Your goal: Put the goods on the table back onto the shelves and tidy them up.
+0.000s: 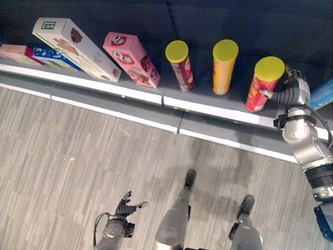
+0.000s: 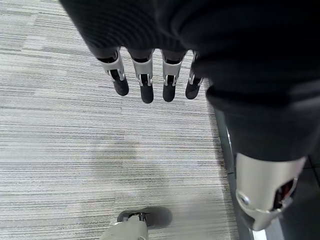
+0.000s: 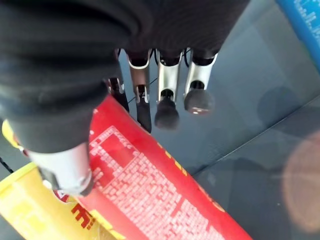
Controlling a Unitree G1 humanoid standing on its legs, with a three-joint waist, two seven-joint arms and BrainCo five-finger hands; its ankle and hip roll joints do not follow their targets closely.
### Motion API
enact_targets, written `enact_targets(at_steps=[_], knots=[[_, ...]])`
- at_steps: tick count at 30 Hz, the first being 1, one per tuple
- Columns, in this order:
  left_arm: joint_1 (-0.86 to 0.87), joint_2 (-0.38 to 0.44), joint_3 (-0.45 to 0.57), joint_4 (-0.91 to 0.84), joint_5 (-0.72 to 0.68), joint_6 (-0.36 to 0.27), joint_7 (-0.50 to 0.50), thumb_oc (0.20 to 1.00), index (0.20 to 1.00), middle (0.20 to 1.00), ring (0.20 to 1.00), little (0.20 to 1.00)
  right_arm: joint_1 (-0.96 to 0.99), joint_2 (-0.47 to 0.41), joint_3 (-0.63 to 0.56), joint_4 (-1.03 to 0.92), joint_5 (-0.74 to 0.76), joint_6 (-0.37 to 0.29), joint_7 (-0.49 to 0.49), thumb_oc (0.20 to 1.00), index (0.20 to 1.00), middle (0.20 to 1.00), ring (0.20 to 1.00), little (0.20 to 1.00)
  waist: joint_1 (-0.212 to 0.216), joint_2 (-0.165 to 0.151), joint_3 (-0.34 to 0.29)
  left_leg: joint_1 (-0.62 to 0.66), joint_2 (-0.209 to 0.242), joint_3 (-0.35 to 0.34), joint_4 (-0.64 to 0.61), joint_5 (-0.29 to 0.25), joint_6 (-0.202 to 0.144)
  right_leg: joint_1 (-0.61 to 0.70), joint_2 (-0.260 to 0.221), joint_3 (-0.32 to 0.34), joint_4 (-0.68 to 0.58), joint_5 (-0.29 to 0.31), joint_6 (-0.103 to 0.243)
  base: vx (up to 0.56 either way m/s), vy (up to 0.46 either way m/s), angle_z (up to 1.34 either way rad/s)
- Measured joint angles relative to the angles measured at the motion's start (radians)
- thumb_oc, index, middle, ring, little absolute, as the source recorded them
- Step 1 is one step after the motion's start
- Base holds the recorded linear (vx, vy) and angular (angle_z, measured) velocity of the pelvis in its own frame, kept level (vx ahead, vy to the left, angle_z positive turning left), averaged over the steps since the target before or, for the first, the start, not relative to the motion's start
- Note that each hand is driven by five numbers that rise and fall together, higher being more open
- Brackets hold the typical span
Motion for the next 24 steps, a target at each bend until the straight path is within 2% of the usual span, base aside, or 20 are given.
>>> enact_targets(at_steps=[24], knots=[[0.000, 0.000, -0.002, 0.002, 0.000, 0.000, 0.004, 1.000, 1.000, 1.000, 1.000, 1.000, -0.008, -0.003, -0.005, 0.037, 0.018, 0.001, -0.030, 0.200, 0.200, 0.200, 0.200, 0.200, -0.002, 0.008, -0.006, -0.015, 0.000, 0.000, 0.000, 0.003, 0.002, -0.015, 0.000, 0.000, 0.000, 0.002, 0.003, 0.00, 0.000, 0.00]])
